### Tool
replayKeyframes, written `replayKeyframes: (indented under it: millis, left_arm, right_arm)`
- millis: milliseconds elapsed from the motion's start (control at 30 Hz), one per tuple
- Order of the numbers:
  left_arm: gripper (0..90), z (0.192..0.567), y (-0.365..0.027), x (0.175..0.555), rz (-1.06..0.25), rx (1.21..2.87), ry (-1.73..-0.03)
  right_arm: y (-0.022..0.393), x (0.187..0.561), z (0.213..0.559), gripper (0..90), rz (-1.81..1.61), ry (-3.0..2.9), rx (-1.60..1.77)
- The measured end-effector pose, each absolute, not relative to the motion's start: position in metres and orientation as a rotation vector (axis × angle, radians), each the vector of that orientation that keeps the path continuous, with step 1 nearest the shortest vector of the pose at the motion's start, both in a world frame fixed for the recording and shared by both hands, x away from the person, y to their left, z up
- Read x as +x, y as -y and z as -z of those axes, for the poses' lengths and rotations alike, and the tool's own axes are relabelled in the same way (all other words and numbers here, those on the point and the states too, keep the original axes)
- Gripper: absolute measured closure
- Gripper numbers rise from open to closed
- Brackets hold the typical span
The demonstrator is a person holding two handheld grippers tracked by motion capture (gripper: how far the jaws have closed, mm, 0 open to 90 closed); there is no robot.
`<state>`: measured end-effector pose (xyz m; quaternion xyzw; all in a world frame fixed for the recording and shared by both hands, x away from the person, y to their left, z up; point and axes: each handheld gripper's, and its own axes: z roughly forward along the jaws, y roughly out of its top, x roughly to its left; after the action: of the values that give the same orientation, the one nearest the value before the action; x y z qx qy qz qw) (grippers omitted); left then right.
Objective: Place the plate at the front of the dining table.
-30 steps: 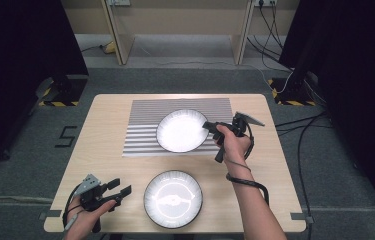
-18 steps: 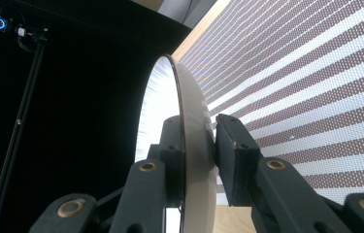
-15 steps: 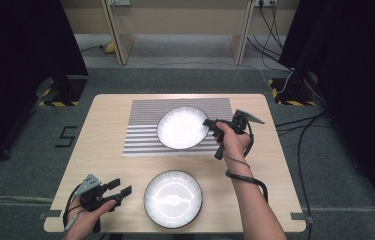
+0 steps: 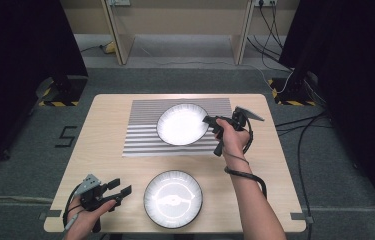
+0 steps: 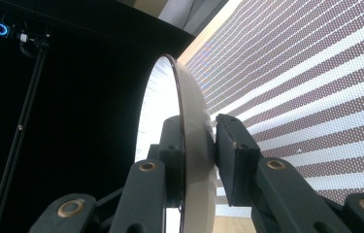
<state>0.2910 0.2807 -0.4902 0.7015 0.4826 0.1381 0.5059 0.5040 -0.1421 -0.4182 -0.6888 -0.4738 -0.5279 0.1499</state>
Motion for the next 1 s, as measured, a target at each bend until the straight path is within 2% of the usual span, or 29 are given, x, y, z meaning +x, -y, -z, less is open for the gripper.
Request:
replayKeyframes:
  millis: [1000]
  left_arm:
    - [37.7, 0.493, -0.28, 0.291, -0.324, 1.695, -1.165]
  right_arm:
    - [0.139, 0.521, 0.424, 73.8, 1.502, 1.333, -2.013]
